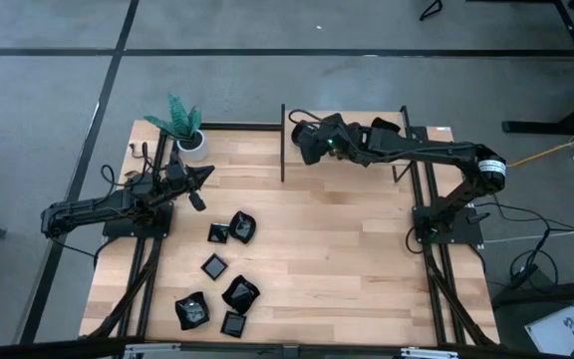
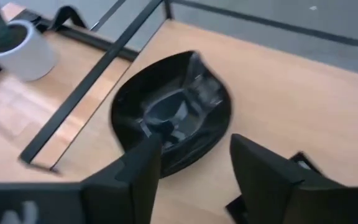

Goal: Pick & Place Mini shaped plates
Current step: Move the shelf to the center of the table

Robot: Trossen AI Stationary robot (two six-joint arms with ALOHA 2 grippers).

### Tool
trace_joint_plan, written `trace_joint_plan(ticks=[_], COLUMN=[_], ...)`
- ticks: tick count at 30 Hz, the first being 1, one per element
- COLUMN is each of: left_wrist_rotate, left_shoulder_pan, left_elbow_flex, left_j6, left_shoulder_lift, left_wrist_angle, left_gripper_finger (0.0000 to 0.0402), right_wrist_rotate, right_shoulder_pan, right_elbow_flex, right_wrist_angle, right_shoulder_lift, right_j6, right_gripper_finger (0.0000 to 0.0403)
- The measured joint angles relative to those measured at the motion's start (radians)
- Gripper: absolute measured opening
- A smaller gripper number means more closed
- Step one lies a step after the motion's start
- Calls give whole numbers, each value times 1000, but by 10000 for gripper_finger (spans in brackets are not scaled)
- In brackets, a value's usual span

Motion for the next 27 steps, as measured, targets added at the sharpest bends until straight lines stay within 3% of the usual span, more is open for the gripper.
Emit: trace_joint_plan(ticks=[7, 15, 27], left_wrist_rotate=[0, 0, 0], left_shoulder_pan=[0, 0, 0], left_elbow_flex=[0, 0, 0], left_j6=[0, 0, 0], left_shoulder_lift=[0, 0, 0], left_wrist_angle=[0, 0, 0], left_gripper_finger=[4, 4, 4], right_wrist_rotate=[-23, -20, 1], right_shoulder_pan=[50, 183, 393], right_elbow_flex=[0, 0, 0], right_wrist_angle=[49, 179, 174], right_shoulder_lift=[0, 0, 29], right_j6=[-85, -212, -452], right_gripper_finger=[224, 225, 225])
